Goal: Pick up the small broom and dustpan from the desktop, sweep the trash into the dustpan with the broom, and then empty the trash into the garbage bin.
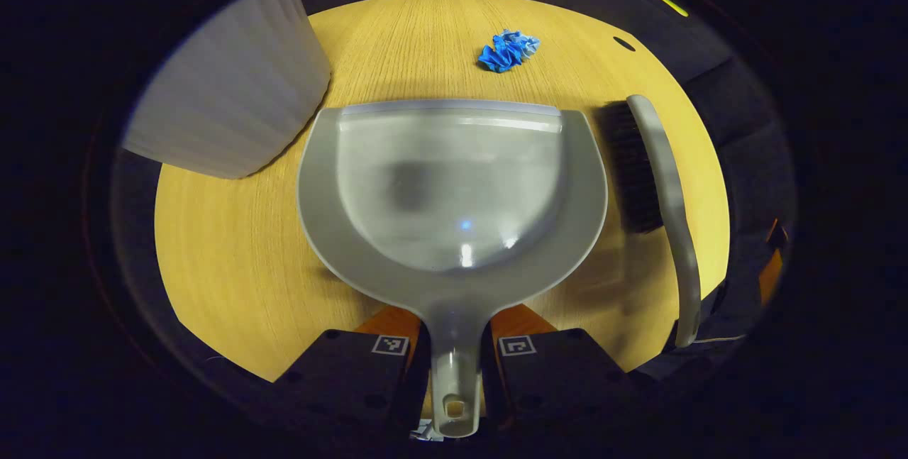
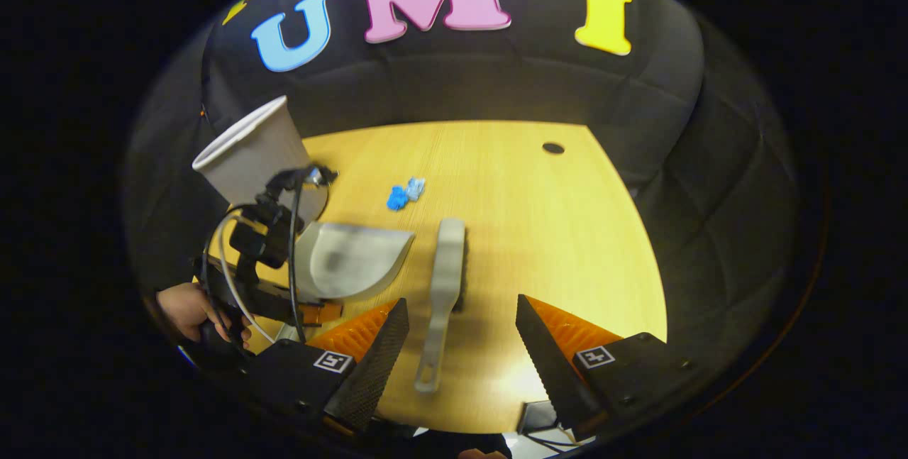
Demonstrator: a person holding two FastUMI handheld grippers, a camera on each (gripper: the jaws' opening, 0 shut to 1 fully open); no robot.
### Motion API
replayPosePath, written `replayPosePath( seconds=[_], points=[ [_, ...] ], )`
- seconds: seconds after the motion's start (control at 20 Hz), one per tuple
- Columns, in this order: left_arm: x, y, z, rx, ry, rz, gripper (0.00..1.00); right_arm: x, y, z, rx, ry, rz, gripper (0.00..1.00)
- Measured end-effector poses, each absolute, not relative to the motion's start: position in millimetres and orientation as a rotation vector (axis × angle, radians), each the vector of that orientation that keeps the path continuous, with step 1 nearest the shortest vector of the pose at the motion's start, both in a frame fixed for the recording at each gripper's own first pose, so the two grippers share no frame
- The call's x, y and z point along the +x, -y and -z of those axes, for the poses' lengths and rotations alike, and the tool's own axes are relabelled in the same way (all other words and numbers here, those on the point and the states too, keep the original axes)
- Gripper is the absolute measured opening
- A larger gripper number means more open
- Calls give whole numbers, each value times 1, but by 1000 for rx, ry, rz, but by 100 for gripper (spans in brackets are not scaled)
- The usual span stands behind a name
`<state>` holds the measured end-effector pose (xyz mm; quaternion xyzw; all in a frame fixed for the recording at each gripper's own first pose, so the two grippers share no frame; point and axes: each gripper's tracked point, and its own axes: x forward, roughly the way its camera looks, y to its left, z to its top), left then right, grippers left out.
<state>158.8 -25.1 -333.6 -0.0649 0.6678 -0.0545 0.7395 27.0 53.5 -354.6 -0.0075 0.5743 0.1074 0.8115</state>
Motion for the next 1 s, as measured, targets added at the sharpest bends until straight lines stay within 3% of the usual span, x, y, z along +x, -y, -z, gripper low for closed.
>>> replayPosePath(
  seconds=[0.1, 0.15, 0.2, 0.3, 0.6, 0.65, 0.7, 0.75, 0.8, 0.85, 0.9, 1.0],
  points=[
    [160, 27, 334, -174, -1434, 135, 30, 20, -69, 369, 1, -1331, -231, 98],
    [160, 27, 334, -187, -1419, 141, 30, 16, -72, 381, -21, -1378, -225, 90],
    [160, 28, 334, -196, -1409, 150, 30, 12, -73, 392, -28, -1436, -212, 99],
    [158, 27, 334, -205, -1395, 177, 30, 5, -69, 409, -39, -1549, -149, 100],
    [151, 22, 333, -251, -1366, 239, 30, -3, -54, 437, 13, -1731, 15, 100],
    [150, 22, 332, -248, -1368, 245, 31, -2, -52, 440, 17, -1736, 37, 92],
    [150, 22, 333, -244, -1370, 248, 30, -2, -46, 443, -7, -1744, 49, 98],
    [150, 21, 332, -241, -1370, 249, 30, -5, -40, 448, -34, -1758, 45, 96],
    [150, 21, 332, -240, -1370, 250, 31, -7, -36, 450, -58, -1777, 33, 93],
    [149, 21, 332, -241, -1368, 252, 30, -8, -32, 453, -71, -1793, 18, 73],
    [150, 21, 332, -244, -1367, 252, 31, -7, -32, 455, -75, -1801, 7, 70],
    [149, 21, 332, -247, -1366, 250, 30, -7, -31, 454, -68, -1819, -7, 48]
  ],
)
